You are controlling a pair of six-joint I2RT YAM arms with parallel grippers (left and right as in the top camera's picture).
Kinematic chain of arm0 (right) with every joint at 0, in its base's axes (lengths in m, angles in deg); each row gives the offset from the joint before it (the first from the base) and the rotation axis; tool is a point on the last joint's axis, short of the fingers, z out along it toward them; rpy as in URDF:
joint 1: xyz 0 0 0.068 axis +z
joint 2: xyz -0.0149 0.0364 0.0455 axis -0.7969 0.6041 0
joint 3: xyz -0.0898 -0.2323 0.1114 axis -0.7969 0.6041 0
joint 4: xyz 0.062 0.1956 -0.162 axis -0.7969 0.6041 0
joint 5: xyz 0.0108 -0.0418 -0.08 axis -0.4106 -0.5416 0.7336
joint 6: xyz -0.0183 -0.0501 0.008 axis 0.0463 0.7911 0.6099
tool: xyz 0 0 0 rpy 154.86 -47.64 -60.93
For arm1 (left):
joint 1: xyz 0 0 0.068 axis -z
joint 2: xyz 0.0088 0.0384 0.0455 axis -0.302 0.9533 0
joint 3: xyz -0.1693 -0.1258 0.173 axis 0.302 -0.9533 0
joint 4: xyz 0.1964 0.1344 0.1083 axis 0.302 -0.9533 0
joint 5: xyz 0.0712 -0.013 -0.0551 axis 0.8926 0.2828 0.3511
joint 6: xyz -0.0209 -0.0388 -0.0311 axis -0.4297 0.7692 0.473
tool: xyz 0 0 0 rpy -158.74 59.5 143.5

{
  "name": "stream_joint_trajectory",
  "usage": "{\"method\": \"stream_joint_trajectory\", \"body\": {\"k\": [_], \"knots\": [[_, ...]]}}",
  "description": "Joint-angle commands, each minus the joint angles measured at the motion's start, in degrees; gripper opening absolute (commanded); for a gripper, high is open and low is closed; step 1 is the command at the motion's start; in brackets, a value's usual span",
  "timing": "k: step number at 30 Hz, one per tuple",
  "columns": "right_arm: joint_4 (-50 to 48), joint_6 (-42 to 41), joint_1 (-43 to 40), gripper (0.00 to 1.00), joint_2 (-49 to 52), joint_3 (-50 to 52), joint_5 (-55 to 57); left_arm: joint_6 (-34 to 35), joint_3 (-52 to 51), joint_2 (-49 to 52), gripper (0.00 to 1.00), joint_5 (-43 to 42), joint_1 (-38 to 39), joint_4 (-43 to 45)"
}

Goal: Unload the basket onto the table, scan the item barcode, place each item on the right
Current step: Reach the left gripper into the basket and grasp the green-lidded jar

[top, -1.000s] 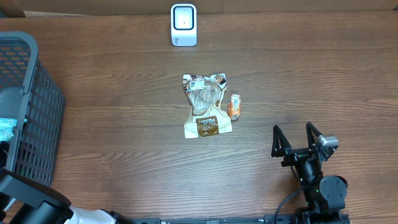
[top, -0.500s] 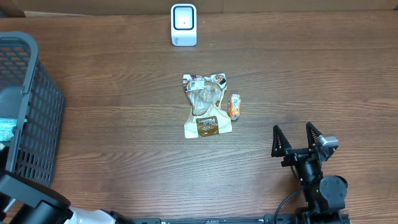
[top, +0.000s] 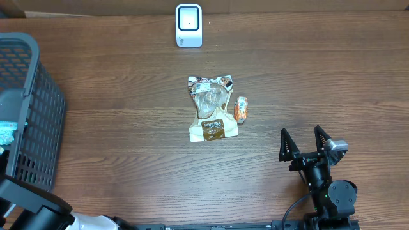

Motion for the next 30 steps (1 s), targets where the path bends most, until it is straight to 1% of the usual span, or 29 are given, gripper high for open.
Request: {"method": "stream_joint_trajectory", "body": {"k": [1, 6, 9, 13, 17, 24, 27, 30], "knots": [[-0.24, -0.37, 0.26, 1.0, -0.57, 0.61, 0.13, 0.44, 4.76, 0.31, 0.21, -0.26, -0.28, -1.7], [-0.26, -0.35, 0.26, 1.0, -0.57, 0.61, 0.15, 0.5, 11.85, 0.31, 0.2, -0.33, -0.28, -6.58], [-0.24, -0.35, 0.26, 1.0, -0.57, 0.61, 0.15, 1.79, 17.0, 0.24, 0.19, -0.59, -0.28, -9.73], [-0.24, -0.37, 0.26, 1.0, -0.57, 0.61, 0.15, 1.9, 24.52, -0.04, 0.18, -4.35, -0.24, -13.57], [-0.24, -0.37, 0.26, 1.0, -0.57, 0.61, 0.15, 1.88, 34.58, -0.09, 0.17, -12.13, 0.0, -17.94], [-0.26, -0.37, 0.26, 1.0, -0.57, 0.61, 0.15, 0.81, 53.31, -0.22, 0.18, -25.49, 2.27, -22.97], [-0.24, -0.37, 0.26, 1.0, -0.57, 0.61, 0.13, 0.81, 61.13, -0.83, 0.18, -30.91, 4.31, -24.33], [-0.26, -0.37, 0.26, 1.0, -0.57, 0.61, 0.15, 0.81, 66.47, -2.03, 0.19, -34.73, 7.56, -25.16]]}}
